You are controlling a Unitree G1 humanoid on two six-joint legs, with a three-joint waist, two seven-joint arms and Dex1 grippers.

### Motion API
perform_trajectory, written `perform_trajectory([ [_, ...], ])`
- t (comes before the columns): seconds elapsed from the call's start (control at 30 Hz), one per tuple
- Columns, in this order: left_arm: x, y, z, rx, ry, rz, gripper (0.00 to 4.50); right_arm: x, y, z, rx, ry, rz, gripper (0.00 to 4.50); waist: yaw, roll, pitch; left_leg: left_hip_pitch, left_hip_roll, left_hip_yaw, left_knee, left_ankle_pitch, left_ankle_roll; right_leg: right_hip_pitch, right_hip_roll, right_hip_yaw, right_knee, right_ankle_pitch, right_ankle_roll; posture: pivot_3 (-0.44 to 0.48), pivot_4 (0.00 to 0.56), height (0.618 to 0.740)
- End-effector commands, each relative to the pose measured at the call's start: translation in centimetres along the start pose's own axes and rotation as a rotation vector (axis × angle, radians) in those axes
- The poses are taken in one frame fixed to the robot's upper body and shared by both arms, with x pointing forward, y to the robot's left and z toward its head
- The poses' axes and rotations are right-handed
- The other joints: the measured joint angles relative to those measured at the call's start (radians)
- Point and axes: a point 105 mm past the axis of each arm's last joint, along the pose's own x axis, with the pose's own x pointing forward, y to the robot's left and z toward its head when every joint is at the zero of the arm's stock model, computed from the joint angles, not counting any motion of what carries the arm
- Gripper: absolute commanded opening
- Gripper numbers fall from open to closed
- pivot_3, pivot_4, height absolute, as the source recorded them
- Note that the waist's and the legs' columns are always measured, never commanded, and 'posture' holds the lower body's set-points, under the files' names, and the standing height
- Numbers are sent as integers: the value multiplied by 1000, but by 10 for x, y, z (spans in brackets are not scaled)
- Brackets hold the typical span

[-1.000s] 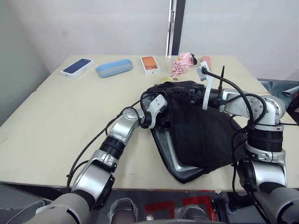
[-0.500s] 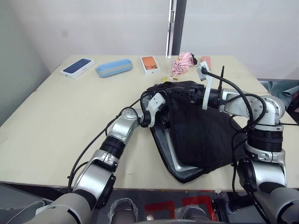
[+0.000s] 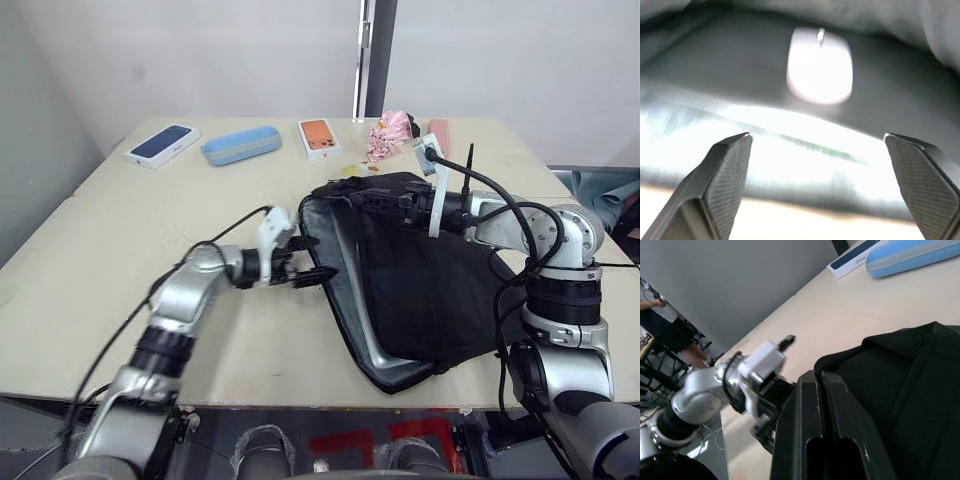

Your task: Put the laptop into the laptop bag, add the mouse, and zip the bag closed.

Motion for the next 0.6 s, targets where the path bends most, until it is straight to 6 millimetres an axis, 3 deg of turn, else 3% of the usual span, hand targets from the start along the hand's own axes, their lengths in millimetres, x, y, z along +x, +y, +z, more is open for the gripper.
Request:
perform_trajectory([
  [0.03,-48,10,7,-3,17,102,4416,2,13,-8,-124,50,52,0,-1,0,0,0,0,0,0,0,0,0,0,0,-1,0,0,0,150,740],
  [0.3,-115,26,11,-112,-1,281,4416,-7,38,-60,-145,268,260,0,3,0,0,1,0,0,-1,-1,-1,1,0,0,-1,-1,1,0,150,740],
  [0.47,-127,24,17,-139,-19,307,4416,-21,51,-75,-156,347,358,0,4,0,0,1,0,0,0,-1,0,1,0,0,0,-1,1,0,150,740],
  [0.6,-125,23,15,-148,-16,308,4416,-21,44,-82,-196,369,325,0,1,0,0,2,0,0,0,-3,3,1,0,1,2,-1,1,0,150,740],
])
